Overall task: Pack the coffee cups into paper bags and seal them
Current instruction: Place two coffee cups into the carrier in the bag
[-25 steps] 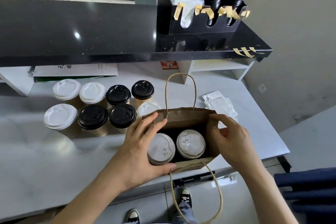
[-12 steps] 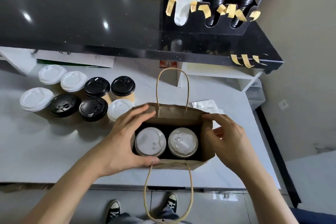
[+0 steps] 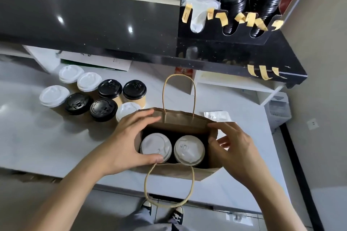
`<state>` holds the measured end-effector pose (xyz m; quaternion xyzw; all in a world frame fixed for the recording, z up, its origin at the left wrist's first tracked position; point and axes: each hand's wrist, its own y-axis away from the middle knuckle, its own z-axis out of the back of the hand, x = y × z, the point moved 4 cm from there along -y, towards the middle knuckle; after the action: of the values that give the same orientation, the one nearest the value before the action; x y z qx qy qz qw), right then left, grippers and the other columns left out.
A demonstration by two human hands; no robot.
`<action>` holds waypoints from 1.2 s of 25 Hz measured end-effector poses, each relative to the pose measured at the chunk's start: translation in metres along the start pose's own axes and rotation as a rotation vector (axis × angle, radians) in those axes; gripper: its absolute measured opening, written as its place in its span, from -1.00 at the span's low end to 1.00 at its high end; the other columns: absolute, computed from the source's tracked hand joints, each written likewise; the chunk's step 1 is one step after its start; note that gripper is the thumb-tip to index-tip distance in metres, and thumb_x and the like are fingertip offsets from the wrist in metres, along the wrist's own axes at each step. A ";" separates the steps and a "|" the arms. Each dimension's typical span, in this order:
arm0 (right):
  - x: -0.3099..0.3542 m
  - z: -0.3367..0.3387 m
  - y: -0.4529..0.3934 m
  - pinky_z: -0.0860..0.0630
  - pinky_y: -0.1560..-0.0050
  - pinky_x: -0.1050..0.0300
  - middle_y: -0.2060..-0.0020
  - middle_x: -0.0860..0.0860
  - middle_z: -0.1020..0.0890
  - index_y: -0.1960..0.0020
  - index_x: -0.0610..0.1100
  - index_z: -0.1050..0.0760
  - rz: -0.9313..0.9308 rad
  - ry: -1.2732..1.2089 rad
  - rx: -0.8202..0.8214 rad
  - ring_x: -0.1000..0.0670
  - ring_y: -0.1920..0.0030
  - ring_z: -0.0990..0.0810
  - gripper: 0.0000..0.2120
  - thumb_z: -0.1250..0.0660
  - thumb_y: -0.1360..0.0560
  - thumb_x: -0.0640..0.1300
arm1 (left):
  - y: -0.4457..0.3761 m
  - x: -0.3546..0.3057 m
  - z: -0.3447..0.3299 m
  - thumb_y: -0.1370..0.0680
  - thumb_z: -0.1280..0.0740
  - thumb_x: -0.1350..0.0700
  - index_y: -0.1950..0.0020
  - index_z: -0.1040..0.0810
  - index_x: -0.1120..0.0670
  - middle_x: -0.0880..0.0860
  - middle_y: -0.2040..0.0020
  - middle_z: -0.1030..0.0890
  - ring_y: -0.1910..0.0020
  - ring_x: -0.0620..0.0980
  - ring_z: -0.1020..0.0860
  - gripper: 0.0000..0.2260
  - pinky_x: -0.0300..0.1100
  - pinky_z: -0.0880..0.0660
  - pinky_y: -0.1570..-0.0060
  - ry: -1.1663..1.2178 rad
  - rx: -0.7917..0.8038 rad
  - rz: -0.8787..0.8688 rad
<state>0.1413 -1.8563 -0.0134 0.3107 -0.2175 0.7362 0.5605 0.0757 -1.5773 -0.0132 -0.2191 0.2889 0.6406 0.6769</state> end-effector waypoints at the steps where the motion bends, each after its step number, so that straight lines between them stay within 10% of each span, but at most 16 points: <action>1: 0.001 0.000 0.000 -0.56 0.05 0.23 -0.14 0.29 -0.50 -0.25 0.18 -0.56 0.000 0.004 0.008 0.30 0.07 -0.61 -0.72 -0.37 -0.54 0.01 | 0.000 0.000 0.000 -0.29 -0.59 -0.27 -0.51 -0.32 -0.30 -0.44 -0.52 -0.12 -0.54 -0.35 -0.02 -0.16 -0.18 -0.09 -0.48 -0.003 -0.007 -0.001; 30: 0.090 0.083 -0.086 -0.58 0.03 0.32 0.11 0.38 -0.60 0.03 0.36 -0.50 0.265 0.030 -0.265 0.32 -0.04 -0.57 -0.81 -0.40 -0.54 0.03 | -0.074 -0.062 0.102 -0.53 -0.19 -0.33 -0.29 -0.43 -0.41 -0.45 -0.29 -0.39 -0.40 -0.32 -0.30 -0.67 -0.48 -0.25 -0.25 -0.075 -0.140 -0.225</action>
<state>0.2253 -1.8261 0.1061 0.1916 -0.3433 0.7730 0.4978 0.1595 -1.5614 0.0985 -0.2724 0.1916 0.5870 0.7379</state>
